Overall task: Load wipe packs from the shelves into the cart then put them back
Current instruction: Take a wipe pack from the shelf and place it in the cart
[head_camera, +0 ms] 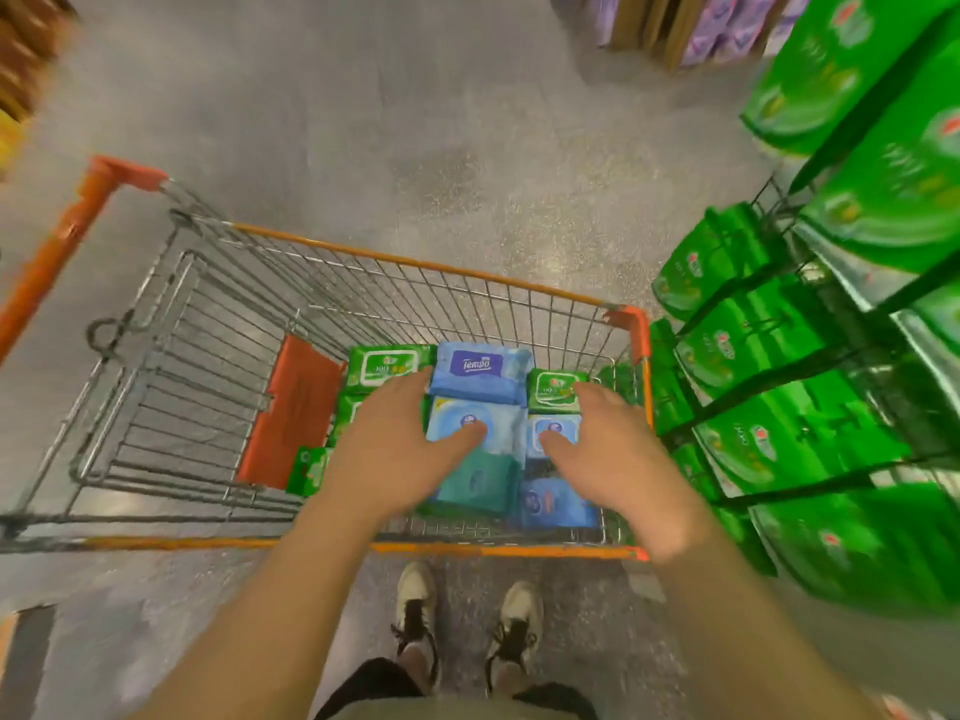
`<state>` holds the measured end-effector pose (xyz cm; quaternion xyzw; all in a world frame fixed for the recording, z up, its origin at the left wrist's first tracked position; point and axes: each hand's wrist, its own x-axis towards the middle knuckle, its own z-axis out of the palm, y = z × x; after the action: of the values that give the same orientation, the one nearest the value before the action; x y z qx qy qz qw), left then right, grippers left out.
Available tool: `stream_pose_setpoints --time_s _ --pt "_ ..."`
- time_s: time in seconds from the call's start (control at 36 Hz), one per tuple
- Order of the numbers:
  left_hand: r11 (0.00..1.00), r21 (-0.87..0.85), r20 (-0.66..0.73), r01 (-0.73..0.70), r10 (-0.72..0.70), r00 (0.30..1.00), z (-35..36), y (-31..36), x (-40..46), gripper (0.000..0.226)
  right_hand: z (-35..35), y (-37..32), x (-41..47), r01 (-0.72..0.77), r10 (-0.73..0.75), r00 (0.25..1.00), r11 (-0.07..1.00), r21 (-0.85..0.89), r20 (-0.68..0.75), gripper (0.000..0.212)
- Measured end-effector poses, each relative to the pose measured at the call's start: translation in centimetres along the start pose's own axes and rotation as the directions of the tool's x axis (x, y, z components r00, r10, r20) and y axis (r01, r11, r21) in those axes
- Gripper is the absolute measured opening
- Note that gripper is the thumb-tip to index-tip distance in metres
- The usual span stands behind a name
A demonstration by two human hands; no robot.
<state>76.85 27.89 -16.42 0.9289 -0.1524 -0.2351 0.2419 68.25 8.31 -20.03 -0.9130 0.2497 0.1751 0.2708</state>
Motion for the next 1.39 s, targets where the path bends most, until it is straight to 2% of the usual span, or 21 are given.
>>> stream_pose_setpoints --time_s 0.06,0.19,0.31,0.47,0.56,0.69,0.89,1.0,1.08,1.19,1.28,1.33,1.39 --pt "0.998 0.039 -0.009 -0.043 0.043 0.999 -1.4 1.2 -1.0 0.074 -1.8 -0.1 -1.2 0.013 -0.013 0.998 1.000 -0.011 -0.061 0.063" --pt "0.990 0.095 -0.009 -0.101 0.102 0.995 -4.2 3.4 -2.8 0.088 -6.0 -0.9 -5.0 0.005 -0.007 0.981 1.000 -0.008 -0.192 0.077" --pt "0.973 0.121 0.010 -0.196 0.196 0.981 -5.9 5.6 -4.1 0.096 -8.0 -1.4 -8.5 -0.006 0.013 0.955 1.000 0.024 -0.295 0.069" --pt "0.902 0.148 0.066 -0.405 0.400 0.914 -7.4 7.4 -7.0 0.111 -8.9 -2.4 -15.3 -0.081 0.085 0.910 0.996 0.027 -0.405 0.065" --pt "0.863 0.141 0.093 -0.486 0.477 0.874 -7.7 7.8 -8.8 0.111 -8.1 -2.5 -18.4 -0.150 0.155 0.885 0.988 0.047 -0.440 0.071" --pt "0.799 0.081 0.136 -0.596 0.583 0.801 -7.7 8.3 -12.4 0.097 -6.3 -2.8 -23.9 -0.240 0.234 0.843 0.969 0.050 -0.484 0.073" --pt "0.707 0.032 0.228 -0.707 0.683 0.694 -6.1 9.5 -17.6 0.098 -5.3 -2.2 -32.5 -0.361 0.362 0.758 0.926 0.113 -0.542 0.069" --pt "0.649 0.004 0.264 -0.761 0.733 0.627 -5.0 10.8 -21.2 0.098 -4.6 -1.7 -37.9 -0.437 0.444 0.682 0.885 0.163 -0.582 0.068" --pt "0.605 -0.008 0.296 -0.796 0.762 0.576 -4.0 11.7 -23.8 0.099 -4.1 -1.3 -41.9 -0.470 0.502 0.624 0.853 0.225 -0.598 0.056" --pt "0.502 -0.021 0.319 -0.865 0.823 0.470 -2.3 13.7 -28.7 0.098 -3.2 0.0 -48.6 -0.544 0.584 0.526 0.790 0.283 -0.618 0.063" --pt "0.429 -0.038 0.350 -0.903 0.852 0.390 -0.7 15.4 -32.8 0.093 -2.5 1.5 -53.5 -0.563 0.619 0.481 0.761 0.323 -0.621 0.066" --pt "0.383 -0.082 0.345 -0.920 0.877 0.335 0.5 16.5 -35.7 0.083 -1.8 2.5 -56.7 -0.565 0.638 0.447 0.745 0.355 -0.626 0.066" --pt "0.344 -0.106 0.346 -0.933 0.892 0.290 2.0 17.7 -38.8 0.084 -0.9 3.6 -60.2 -0.581 0.661 0.406 0.720 0.381 -0.630 0.067"
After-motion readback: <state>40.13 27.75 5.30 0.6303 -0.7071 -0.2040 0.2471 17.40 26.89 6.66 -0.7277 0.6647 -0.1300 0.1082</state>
